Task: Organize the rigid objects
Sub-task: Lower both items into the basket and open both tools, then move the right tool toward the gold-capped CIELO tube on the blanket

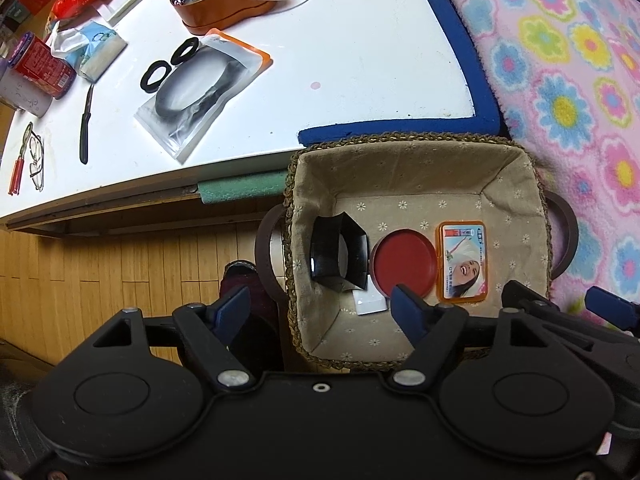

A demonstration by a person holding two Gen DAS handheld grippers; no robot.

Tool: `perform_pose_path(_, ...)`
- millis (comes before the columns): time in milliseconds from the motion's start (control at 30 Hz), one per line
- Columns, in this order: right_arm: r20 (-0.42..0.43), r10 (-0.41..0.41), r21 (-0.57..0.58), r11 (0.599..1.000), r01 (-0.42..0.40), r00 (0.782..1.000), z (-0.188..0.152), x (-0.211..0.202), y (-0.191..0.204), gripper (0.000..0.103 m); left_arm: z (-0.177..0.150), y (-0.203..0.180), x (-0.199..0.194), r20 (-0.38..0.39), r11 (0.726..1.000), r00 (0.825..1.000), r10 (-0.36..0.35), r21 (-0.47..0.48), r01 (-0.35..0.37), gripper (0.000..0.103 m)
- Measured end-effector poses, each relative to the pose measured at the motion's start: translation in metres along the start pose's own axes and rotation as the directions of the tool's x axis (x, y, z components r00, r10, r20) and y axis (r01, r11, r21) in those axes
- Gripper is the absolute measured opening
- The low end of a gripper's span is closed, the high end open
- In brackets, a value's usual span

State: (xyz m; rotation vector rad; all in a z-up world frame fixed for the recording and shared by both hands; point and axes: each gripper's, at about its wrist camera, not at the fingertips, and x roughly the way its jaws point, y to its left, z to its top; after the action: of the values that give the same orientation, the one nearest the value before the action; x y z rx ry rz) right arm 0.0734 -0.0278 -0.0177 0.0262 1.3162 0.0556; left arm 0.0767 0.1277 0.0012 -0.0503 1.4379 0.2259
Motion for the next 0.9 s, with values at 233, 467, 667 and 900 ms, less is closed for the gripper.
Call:
perform_pose_path(233, -0.007, 0.002, 0.009, 1.0, -0.002, 1.0, -0.003, 0.0, -0.003, 0.083, -0.001, -0.002, 0.0, 0.001, 1.0, 1.0, 0.008, 0.013, -0.008, 0.073)
perform_pose_path(467, -0.004, 0.005, 0.017, 1.0, -0.005, 1.0, -0.007, -0.003, -0.008, 0.084, -0.002, -0.004, 0.001, -0.006, 1.0, 1.0, 0.002, 0.027, -0.002, 0.073)
perform_pose_path(667, 0.006, 0.015, 0.03, 0.999, -0.015, 1.0, -0.009, -0.009, -0.015, 0.088, -0.004, -0.008, 0.001, -0.009, 0.999, 1.0, -0.003, 0.051, 0.003, 0.073)
perform_pose_path(900, 0.018, 0.02, 0.04, 0.999, -0.021, 1.0, -0.015, -0.016, -0.023, 0.091, -0.007, -0.013, -0.001, -0.012, 0.997, 1.0, -0.015, 0.078, 0.016, 0.074)
